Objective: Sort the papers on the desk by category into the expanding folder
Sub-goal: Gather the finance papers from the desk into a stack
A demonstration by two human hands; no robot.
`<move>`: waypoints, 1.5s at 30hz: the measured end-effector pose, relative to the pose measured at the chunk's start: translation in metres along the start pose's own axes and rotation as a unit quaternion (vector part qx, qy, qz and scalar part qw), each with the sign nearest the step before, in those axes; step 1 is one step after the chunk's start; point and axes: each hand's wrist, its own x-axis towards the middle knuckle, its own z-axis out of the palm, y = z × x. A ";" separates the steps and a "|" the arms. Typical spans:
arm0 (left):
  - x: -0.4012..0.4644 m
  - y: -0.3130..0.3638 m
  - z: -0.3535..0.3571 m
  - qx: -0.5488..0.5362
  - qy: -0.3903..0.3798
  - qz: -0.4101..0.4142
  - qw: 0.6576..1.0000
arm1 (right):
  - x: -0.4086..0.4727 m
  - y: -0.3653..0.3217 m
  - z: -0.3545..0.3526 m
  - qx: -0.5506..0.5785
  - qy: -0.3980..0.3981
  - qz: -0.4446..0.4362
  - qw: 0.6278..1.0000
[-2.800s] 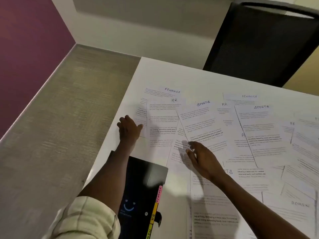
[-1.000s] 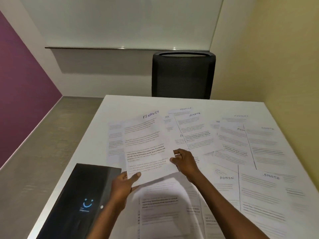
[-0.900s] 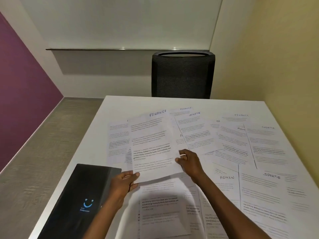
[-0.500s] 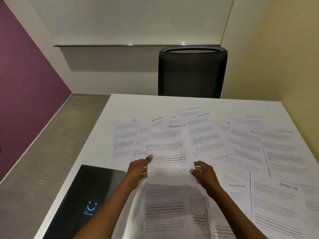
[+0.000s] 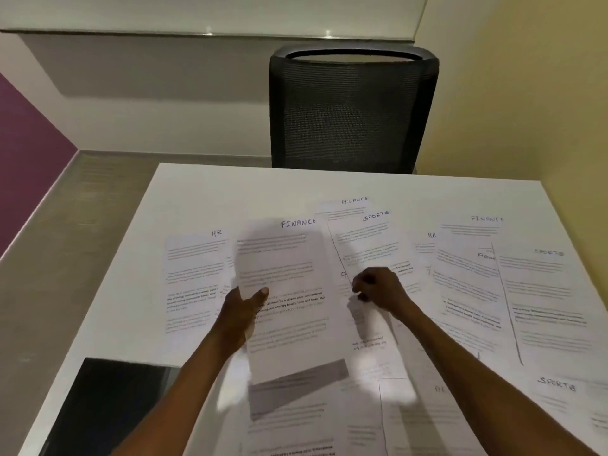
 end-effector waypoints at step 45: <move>-0.045 0.074 -0.022 0.116 0.187 0.169 0.961 | -0.002 -0.194 -0.149 -0.098 0.185 -0.285 0.935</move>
